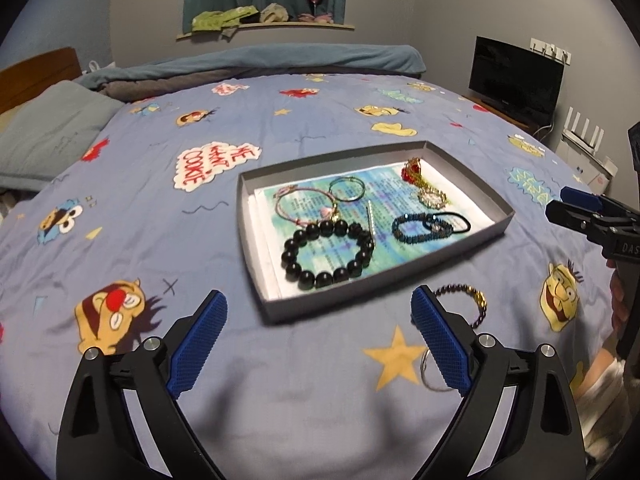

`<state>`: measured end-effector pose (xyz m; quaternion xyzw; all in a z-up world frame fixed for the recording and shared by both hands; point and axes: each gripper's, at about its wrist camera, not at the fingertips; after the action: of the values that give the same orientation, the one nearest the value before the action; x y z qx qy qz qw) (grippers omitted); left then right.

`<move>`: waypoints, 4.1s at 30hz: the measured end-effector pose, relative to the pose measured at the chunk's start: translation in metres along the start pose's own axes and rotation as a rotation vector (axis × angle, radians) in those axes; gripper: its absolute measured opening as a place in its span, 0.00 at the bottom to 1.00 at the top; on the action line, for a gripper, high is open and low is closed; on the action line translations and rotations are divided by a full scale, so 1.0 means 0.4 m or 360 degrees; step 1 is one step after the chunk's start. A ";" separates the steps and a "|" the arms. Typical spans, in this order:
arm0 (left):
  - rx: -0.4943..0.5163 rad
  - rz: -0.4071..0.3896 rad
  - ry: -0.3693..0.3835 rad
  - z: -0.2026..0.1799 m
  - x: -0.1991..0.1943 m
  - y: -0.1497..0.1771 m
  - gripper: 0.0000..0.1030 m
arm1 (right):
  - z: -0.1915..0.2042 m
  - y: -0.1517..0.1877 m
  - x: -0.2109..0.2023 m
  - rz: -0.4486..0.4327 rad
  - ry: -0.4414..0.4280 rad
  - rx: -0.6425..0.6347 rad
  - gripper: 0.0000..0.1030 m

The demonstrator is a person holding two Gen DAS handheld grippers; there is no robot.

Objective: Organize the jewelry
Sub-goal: 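Withdraw both open tools from the tray back toward the remaining jewelry, then close the left tool on the silver bangle while the right tool grasps the dark red bead bracelet, then carry the silver bangle with the left tool into the tray while the right tool carries the red bracelet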

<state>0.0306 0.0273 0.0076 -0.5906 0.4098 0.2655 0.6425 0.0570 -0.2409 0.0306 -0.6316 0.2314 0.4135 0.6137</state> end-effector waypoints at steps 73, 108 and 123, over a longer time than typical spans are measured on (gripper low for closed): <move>0.0255 0.0162 0.0187 -0.169 0.165 0.126 0.11 | 0.181 0.077 0.203 0.0301 -0.0207 -0.0315 0.09; 0.0220 -0.0120 0.0145 -0.068 0.013 -0.079 0.05 | 0.088 -0.115 0.020 -0.0129 -0.0193 -0.0237 0.06; 0.0193 0.0069 0.0251 -0.104 0.206 -0.289 0.05 | 0.092 -0.251 0.207 -0.0024 -0.0213 -0.0227 0.06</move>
<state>0.1602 -0.0436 0.0022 -0.5606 0.4873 0.2067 0.6368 0.1743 -0.1735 0.0259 -0.6464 0.1551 0.4655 0.5843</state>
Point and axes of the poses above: each gripper's, at about its wrist camera, not at the fingertips, and x roughly the way its jaws point, z to its left, y to its underside, and after that the axes turned 14 degrees about z, right-handed
